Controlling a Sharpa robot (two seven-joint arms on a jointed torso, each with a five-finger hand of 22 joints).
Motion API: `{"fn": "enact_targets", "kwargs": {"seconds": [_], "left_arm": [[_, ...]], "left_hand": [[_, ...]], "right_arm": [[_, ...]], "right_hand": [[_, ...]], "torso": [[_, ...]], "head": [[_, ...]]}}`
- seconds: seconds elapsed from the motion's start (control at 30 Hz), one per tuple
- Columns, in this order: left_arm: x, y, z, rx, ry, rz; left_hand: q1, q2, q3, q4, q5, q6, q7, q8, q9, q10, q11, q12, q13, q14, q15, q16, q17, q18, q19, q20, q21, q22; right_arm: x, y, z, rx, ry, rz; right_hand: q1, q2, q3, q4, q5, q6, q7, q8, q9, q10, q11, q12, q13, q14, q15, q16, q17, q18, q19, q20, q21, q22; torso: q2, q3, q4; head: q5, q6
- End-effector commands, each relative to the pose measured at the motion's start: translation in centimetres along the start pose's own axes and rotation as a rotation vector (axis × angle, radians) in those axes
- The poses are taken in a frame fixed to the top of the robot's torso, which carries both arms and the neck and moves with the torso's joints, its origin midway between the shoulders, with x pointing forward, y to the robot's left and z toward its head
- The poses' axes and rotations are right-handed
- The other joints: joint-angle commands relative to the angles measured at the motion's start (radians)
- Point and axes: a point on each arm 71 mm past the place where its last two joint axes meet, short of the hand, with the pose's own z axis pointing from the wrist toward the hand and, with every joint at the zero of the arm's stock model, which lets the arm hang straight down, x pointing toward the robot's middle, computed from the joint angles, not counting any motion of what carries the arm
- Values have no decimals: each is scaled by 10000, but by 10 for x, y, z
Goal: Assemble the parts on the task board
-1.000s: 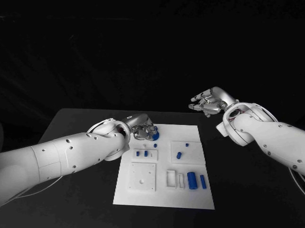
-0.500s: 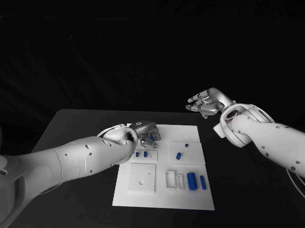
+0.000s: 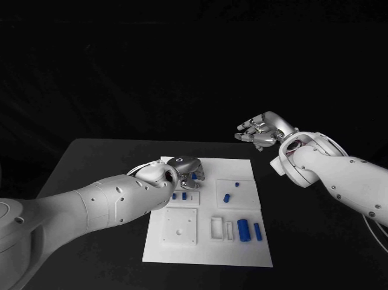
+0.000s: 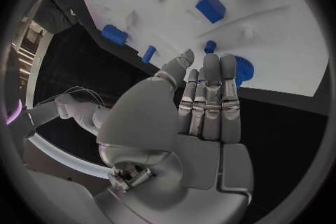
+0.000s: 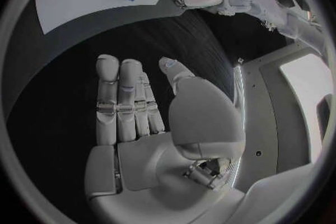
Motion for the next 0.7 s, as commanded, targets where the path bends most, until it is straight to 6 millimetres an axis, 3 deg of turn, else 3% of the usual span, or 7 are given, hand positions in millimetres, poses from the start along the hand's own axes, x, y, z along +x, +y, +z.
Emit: {"fn": "enact_targets", "kwargs": {"seconds": [0.03,0.23,0.7], "left_arm": [[2,2,1,-165,205,484],[3,6,3,-336,333,592],[7,14,4,-553,626,633]], "left_hand": [[8,-62,107,19,40,-27,-23,-39,-8,-44,-38,-57,-17,25,1,-63,-20,207,37,26,0,208],[9,-68,369,54,131,87,-44,-42,-9,72,-69,-66,-20,20,-38,8,0,192,7,-19,151,233],[-17,-35,694,73,89,-11,-227,-44,-25,150,-189,-62,-18,2,-166,35,10,95,-153,-138,485,225]], "right_arm": [[0,2,0,-129,-6,38],[1,3,0,-144,-3,45],[2,4,0,-190,20,63]], "right_hand": [[-43,-68,74,4,51,-35,57,-16,-10,-7,48,-31,-6,-4,47,38,-6,52,46,-3,35,12],[-43,-68,74,4,51,-35,57,-16,-10,-7,48,-31,-6,-4,47,38,-6,52,46,-3,35,12],[-42,-73,62,16,52,-10,51,-13,-8,-3,48,-43,-7,-13,46,46,-27,56,40,-4,-7,15]], "torso": [[3,6,0],[-6,-6,10],[-7,7,15]], "head": [[-23,-14],[-45,-42],[-61,-55]]}}
